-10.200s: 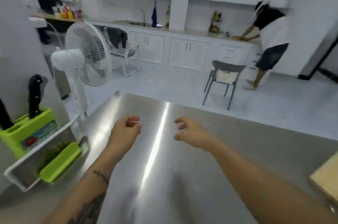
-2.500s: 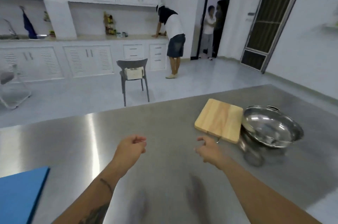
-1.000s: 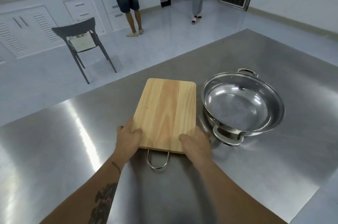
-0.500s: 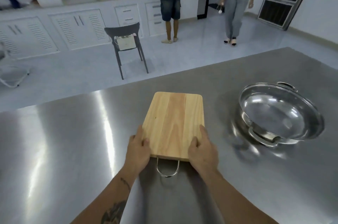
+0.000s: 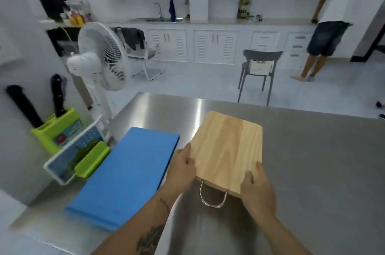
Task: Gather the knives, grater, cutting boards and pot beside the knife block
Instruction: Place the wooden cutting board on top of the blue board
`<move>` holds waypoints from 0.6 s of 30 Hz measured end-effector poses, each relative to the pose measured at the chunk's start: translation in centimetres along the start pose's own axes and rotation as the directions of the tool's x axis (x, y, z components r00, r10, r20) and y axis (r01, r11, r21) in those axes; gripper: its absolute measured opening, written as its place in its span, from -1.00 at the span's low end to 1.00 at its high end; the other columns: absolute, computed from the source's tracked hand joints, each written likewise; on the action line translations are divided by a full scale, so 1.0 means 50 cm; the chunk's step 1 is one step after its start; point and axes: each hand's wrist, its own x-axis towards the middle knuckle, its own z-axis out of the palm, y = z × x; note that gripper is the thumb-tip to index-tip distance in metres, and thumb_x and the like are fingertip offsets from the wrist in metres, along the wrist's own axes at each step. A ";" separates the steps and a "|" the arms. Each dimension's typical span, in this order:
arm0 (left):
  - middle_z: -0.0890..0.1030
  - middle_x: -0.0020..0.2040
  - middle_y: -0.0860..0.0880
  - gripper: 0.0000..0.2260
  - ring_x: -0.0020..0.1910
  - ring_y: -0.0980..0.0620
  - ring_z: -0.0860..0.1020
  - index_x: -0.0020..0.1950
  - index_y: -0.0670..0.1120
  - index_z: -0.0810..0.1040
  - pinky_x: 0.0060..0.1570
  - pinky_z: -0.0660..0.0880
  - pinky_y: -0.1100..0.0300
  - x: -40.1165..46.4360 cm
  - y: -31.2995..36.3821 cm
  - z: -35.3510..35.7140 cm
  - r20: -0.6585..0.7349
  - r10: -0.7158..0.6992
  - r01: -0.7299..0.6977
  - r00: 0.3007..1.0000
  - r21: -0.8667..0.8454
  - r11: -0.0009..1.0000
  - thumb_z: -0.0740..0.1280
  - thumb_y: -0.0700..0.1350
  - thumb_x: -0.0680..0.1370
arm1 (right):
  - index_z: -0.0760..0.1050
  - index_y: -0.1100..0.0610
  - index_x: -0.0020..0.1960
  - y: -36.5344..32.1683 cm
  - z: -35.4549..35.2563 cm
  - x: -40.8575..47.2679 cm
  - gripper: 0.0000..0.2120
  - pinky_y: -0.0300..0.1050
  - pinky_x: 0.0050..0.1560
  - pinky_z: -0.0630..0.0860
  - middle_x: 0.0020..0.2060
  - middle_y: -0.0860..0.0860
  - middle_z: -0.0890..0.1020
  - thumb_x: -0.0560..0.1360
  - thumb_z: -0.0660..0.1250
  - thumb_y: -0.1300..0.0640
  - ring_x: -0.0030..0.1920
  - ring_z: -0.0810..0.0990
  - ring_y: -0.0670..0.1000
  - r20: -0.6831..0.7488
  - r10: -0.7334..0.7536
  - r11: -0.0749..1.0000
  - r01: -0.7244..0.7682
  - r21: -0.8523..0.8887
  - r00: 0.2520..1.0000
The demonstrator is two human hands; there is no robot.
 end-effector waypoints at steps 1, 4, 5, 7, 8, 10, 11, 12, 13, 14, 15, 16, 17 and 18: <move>0.49 0.18 0.00 -0.64 0.15 -0.03 0.49 0.32 0.05 0.42 0.09 0.41 0.18 0.003 -0.030 -0.052 -0.031 -0.008 0.008 0.999 0.003 1.000 0.14 -0.22 0.56 | 0.19 0.03 0.57 -0.030 0.043 -0.025 -0.48 0.08 0.29 0.38 0.43 0.10 0.46 0.63 0.12 0.04 0.34 0.47 0.24 0.013 -0.013 1.000 0.013 -0.002 1.000; 0.41 0.31 0.05 -0.54 0.27 0.07 0.39 0.49 0.00 0.32 0.16 0.25 0.32 -0.008 -0.124 -0.183 -0.111 -0.091 0.085 0.990 -0.061 0.995 0.16 -0.25 0.59 | 0.18 0.02 0.57 -0.103 0.157 -0.101 -0.48 0.09 0.26 0.40 0.40 0.12 0.49 0.62 0.12 0.03 0.31 0.50 0.26 0.051 -0.045 0.999 0.046 -0.011 0.998; 0.40 0.33 0.06 -0.53 0.27 0.10 0.37 0.50 0.01 0.31 0.17 0.24 0.34 -0.016 -0.156 -0.219 -0.121 -0.115 0.106 0.986 -0.077 0.991 0.17 -0.25 0.59 | 0.18 0.01 0.57 -0.121 0.189 -0.125 -0.48 0.09 0.25 0.40 0.38 0.12 0.50 0.62 0.12 0.03 0.30 0.50 0.26 0.068 -0.052 0.999 0.053 -0.011 0.996; 0.41 0.36 0.08 -0.51 0.26 0.13 0.37 0.49 0.04 0.32 0.20 0.28 0.30 -0.031 -0.205 -0.283 -0.130 -0.166 0.153 0.978 -0.104 0.983 0.20 -0.24 0.58 | 0.16 -0.01 0.57 -0.152 0.246 -0.163 -0.48 0.09 0.26 0.40 0.37 0.12 0.51 0.63 0.10 0.01 0.29 0.51 0.25 0.109 -0.062 0.997 0.066 -0.031 0.992; 0.42 0.37 0.07 -0.51 0.27 0.09 0.41 0.48 0.06 0.34 0.22 0.34 0.24 -0.036 -0.229 -0.311 -0.135 -0.191 0.175 0.972 -0.123 0.977 0.22 -0.23 0.56 | 0.14 -0.02 0.58 -0.164 0.271 -0.179 -0.48 0.09 0.26 0.41 0.36 0.12 0.52 0.63 0.09 0.00 0.28 0.51 0.24 0.129 -0.066 0.996 0.072 -0.042 0.989; 0.45 0.38 0.02 -0.50 0.32 -0.05 0.47 0.43 0.12 0.38 0.31 0.42 0.04 -0.035 -0.282 -0.353 -0.140 -0.222 0.198 0.965 -0.166 0.966 0.26 -0.18 0.51 | 0.12 -0.03 0.57 -0.182 0.312 -0.206 -0.48 0.07 0.22 0.42 0.32 0.13 0.55 0.63 0.08 -0.02 0.25 0.53 0.24 0.167 -0.081 0.994 0.093 -0.061 0.983; 0.45 0.40 -0.01 -0.49 0.35 -0.06 0.46 0.41 0.14 0.37 0.35 0.40 -0.02 -0.034 -0.305 -0.369 -0.145 -0.224 0.195 0.964 -0.188 0.963 0.27 -0.16 0.48 | 0.12 -0.03 0.57 -0.188 0.330 -0.218 -0.49 0.06 0.19 0.43 0.29 0.14 0.57 0.63 0.07 -0.01 0.23 0.54 0.24 0.187 -0.090 0.992 0.106 -0.073 0.978; 0.44 0.42 -0.02 -0.47 0.37 -0.02 0.44 0.43 0.12 0.35 0.38 0.37 0.00 -0.032 -0.329 -0.381 -0.146 -0.225 0.193 0.963 -0.205 0.960 0.29 -0.18 0.48 | 0.12 -0.03 0.56 -0.192 0.345 -0.227 -0.50 0.05 0.16 0.43 0.26 0.15 0.58 0.64 0.07 -0.01 0.21 0.55 0.25 0.207 -0.098 0.989 0.118 -0.087 0.973; 0.44 0.41 -0.01 -0.47 0.35 0.03 0.43 0.46 0.05 0.35 0.39 0.33 0.08 -0.034 -0.344 -0.391 -0.145 -0.234 0.202 0.961 -0.206 0.958 0.29 -0.22 0.50 | 0.12 -0.02 0.56 -0.196 0.359 -0.235 -0.50 0.04 0.13 0.43 0.23 0.17 0.59 0.64 0.07 -0.01 0.20 0.56 0.25 0.225 -0.101 0.987 0.126 -0.101 0.969; 0.44 0.39 0.01 -0.48 0.33 0.07 0.42 0.47 -0.01 0.34 0.36 0.30 0.17 -0.040 -0.350 -0.401 -0.152 -0.249 0.218 0.956 -0.195 0.956 0.29 -0.28 0.53 | 0.12 -0.02 0.55 -0.200 0.370 -0.243 -0.51 0.03 0.09 0.42 0.20 0.18 0.59 0.64 0.07 -0.01 0.18 0.56 0.25 0.239 -0.103 0.985 0.133 -0.114 0.966; 0.45 0.36 0.01 -0.48 0.33 0.07 0.41 0.48 -0.05 0.34 0.33 0.28 0.22 -0.046 -0.352 -0.411 -0.161 -0.262 0.230 0.952 -0.193 0.954 0.28 -0.31 0.54 | 0.11 -0.02 0.55 -0.204 0.380 -0.250 -0.51 0.02 0.04 0.40 0.18 0.19 0.60 0.64 0.07 -0.01 0.16 0.57 0.25 0.254 -0.104 0.982 0.140 -0.128 0.962; 0.45 0.35 0.01 -0.49 0.34 0.05 0.41 0.48 -0.07 0.34 0.31 0.27 0.24 -0.049 -0.357 -0.420 -0.164 -0.271 0.238 0.949 -0.197 0.951 0.27 -0.33 0.54 | 0.09 -0.02 0.55 -0.209 0.389 -0.256 -0.51 0.00 0.00 0.37 0.16 0.18 0.60 0.65 0.05 -0.02 0.15 0.57 0.23 0.272 -0.105 0.979 0.148 -0.143 0.957; 0.44 0.33 0.02 -0.49 0.36 0.02 0.40 0.48 -0.08 0.33 0.31 0.26 0.25 -0.051 -0.364 -0.429 -0.163 -0.281 0.251 0.946 -0.183 0.951 0.27 -0.32 0.55 | 0.06 -0.02 0.56 -0.215 0.396 -0.262 -0.50 -0.02 -0.03 0.35 0.14 0.17 0.59 0.65 0.04 -0.02 0.13 0.57 0.22 0.296 -0.106 0.974 0.158 -0.160 0.949; 0.42 0.34 0.03 -0.50 0.38 0.00 0.40 0.49 -0.08 0.33 0.33 0.27 0.24 -0.049 -0.376 -0.437 -0.168 -0.296 0.270 0.940 -0.160 0.950 0.28 -0.30 0.55 | 0.03 -0.02 0.57 -0.221 0.402 -0.265 -0.50 -0.04 -0.05 0.33 0.13 0.16 0.59 0.66 0.03 -0.03 0.12 0.58 0.21 0.326 -0.111 0.968 0.177 -0.177 0.939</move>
